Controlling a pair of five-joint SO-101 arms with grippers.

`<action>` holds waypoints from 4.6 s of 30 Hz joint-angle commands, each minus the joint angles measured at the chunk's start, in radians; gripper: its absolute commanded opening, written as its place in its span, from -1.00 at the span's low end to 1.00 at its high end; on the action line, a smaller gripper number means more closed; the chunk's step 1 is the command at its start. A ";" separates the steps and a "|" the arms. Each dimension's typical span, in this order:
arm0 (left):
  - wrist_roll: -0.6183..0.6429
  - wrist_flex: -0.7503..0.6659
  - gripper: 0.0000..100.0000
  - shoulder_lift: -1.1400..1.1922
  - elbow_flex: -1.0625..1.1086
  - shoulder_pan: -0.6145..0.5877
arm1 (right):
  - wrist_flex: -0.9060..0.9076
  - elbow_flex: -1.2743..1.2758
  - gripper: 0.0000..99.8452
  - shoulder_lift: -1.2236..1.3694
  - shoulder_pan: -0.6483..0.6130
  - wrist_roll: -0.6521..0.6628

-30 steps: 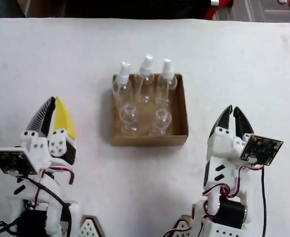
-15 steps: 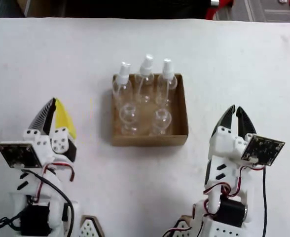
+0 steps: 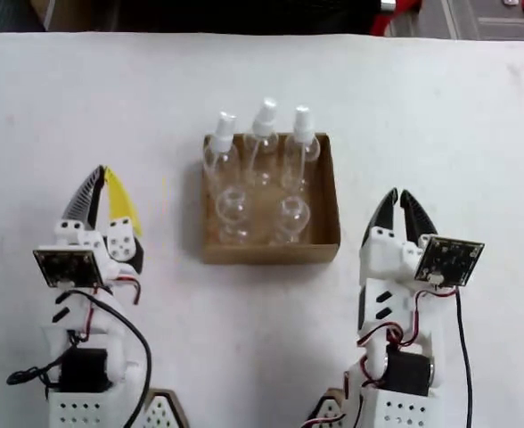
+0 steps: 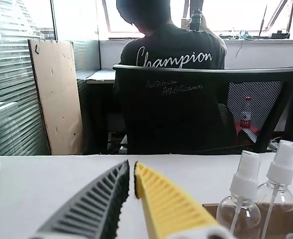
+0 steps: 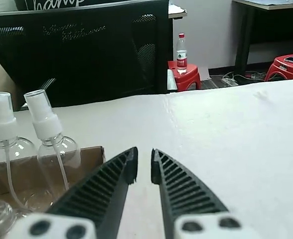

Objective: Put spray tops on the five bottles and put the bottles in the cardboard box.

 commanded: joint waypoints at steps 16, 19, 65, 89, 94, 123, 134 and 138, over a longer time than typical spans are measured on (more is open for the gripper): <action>-0.167 0.348 -0.94 0.266 -0.483 0.033 | -0.027 0.014 -0.92 -0.007 -0.005 0.015; -0.167 0.342 -0.95 0.466 -0.572 0.033 | -0.025 0.015 -0.92 -0.007 -0.005 0.015; -0.160 -0.305 -0.95 1.121 -0.328 -0.027 | 0.303 -0.825 -0.93 0.638 0.133 0.226; -0.164 -0.305 -0.95 1.124 -0.327 -0.025 | 0.420 -1.148 -0.92 1.316 0.311 0.224; -0.164 -0.305 -0.95 1.125 -0.327 -0.024 | 0.432 -1.238 -0.92 1.406 0.344 0.224; -0.167 -0.305 -0.95 1.125 -0.328 -0.004 | 0.722 -1.513 -0.92 2.014 0.426 -0.064; -0.167 -0.305 -0.95 1.125 -0.328 -0.004 | 0.731 -1.505 -0.58 2.015 0.435 -0.066; -0.167 -0.305 -0.95 1.125 -0.328 -0.004 | 0.725 -1.490 -0.54 2.017 0.437 -0.066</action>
